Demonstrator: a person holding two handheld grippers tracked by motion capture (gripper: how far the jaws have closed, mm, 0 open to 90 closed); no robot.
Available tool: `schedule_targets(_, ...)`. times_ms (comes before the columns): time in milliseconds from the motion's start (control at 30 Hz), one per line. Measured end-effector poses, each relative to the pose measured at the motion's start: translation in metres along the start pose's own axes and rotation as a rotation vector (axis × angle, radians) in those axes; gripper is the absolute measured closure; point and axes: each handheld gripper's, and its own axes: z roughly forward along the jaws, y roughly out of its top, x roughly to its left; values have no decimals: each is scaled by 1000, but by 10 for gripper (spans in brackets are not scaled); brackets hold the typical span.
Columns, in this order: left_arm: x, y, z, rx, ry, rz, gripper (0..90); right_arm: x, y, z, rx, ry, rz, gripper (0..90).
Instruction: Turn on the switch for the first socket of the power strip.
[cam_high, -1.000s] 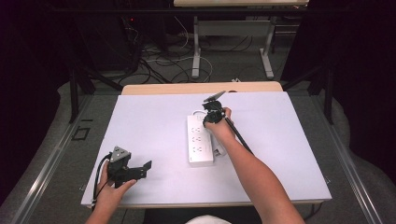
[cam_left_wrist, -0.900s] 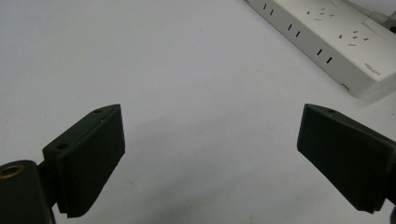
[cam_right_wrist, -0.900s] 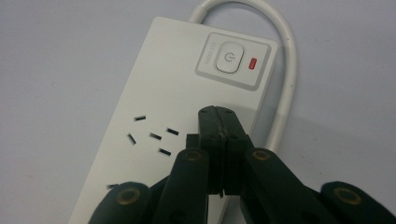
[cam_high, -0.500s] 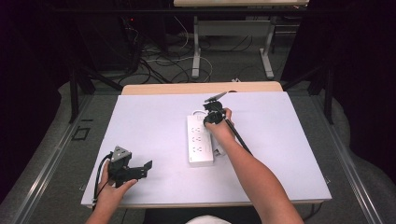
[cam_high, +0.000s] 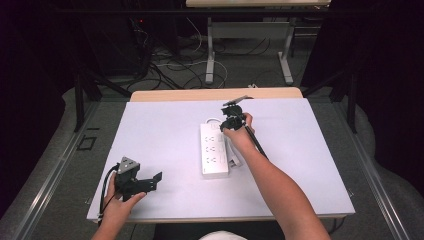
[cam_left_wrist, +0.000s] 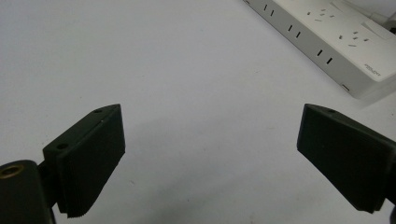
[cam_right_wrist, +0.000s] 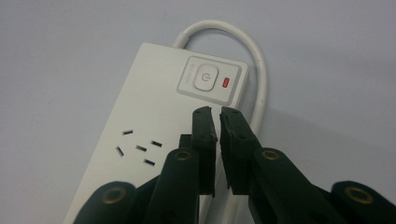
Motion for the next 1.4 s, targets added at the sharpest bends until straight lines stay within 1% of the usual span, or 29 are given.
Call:
schedule_targets(33, 0, 0, 0, 0, 0, -1, 75, 0, 0, 0, 0, 0, 0, 825)
schedule_targets(67, 0, 0, 0, 0, -3, -1, 75, -2, 0, -3, 1, 2, -16, 801)
schedule_targets(100, 0, 0, 0, 0, -3, -1, 74, -2, 0, -4, -11, 6, -17, 792)
schedule_targets(167, 0, 0, 1, 0, -1, 0, 75, -1, 0, -7, -6, 1, -12, 781)
schedule_targets(200, 0, 0, 1, 0, -1, 0, 75, -1, 1, -9, -4, -1, -20, 775)
schedule_targets(233, 0, 0, 1, 0, -1, 0, 75, -2, 1, -10, -13, 9, -32, 770)
schedule_targets(267, 0, 0, 1, 0, -1, 0, 75, -1, 1, -13, -15, 15, -32, 763)
schedule_targets(333, 0, 0, 1, 0, -3, 0, 75, -1, 1, -14, -11, 10, -27, 754)
schedule_targets(400, 0, 0, 1, 1, -3, -2, 75, -2, 0, -20, -25, 28, -55, 714)
schedule_targets(433, 0, 0, 1, 3, -3, -4, 75, -1, 0, -22, -15, 34, -30, 707)
schedule_targets(467, 0, 0, 1, 0, -3, -2, 75, -2, -1, -23, -31, 43, -46, 702)
schedule_targets(500, 0, 0, 1, 1, -3, -2, 75, -1, -1, -25, -17, 43, -41, 694)
schedule_targets(533, 0, 0, 0, 0, -3, -2, 75, -3, -3, -26, -22, 45, -62, 684)
schedule_targets(567, 0, 0, 0, -1, -3, -3, 75, -2, -4, -27, -26, 59, -66, 676)
schedule_targets(600, 0, 0, 0, 0, -3, -4, 75, -2, -5, -28, -14, 45, -69, 672)
schedule_targets(667, 1, 0, 1, 0, -3, -1, 75, -2, -7, -31, -20, 57, -69, 645)
schedule_targets(733, 1, 0, 1, -1, -3, -2, 75, -2, -9, -32, -30, 55, -72, 634)
schedule_targets(767, 1, 0, 0, -1, -3, -3, 75, -5, -12, -37, -34, 55, -96, 613)
schedule_targets(833, 1, 0, 0, 1, -4, -4, 75, -6, -17, -41, -37, 59, -98, 586)
schedule_targets(900, 1, 0, 1, 0, -3, -3, 75, -9, -22, -45, -40, 57, -112, 552)
schedule_targets(967, 1, 0, 1, 2, 2, -5, 75, -11, -25, -47, -42, 59, -113, 540)
schedule_targets(1000, 0, -1, 2, -17, 10, -9, 75, -15, -32, -52, -42, 65, -124, 521)
schedule_targets(1033, 0, 0, 2, -12, 6, -8, 75, -16, -34, -54, -45, 62, -127, 508)
schedule_targets(1067, 1, 0, 0, 4, -2, -5, 75, -18, -37, -56, -43, 56, -133, 495)
schedule_targets(1100, 0, -1, 2, -17, 11, -9, 75, -20, -40, -59, -47, 61, -134, 484)
schedule_targets(1167, 0, -1, 2, -15, 9, -9, 75, -24, -46, -64, -46, 62, -132, 444)
schedule_targets(1233, -1, 0, 2, -13, 13, -9, 75, -30, -51, -69, -55, 58, -144, 414)
schedule_targets(1367, -1, 0, 2, -7, 7, -4, 75, -39, -62, -79, -70, 39, -150, 352)
schedule_targets(1400, -1, 0, 2, -6, 8, -4, 75, -41, -65, -81, -70, 40, -142, 341)
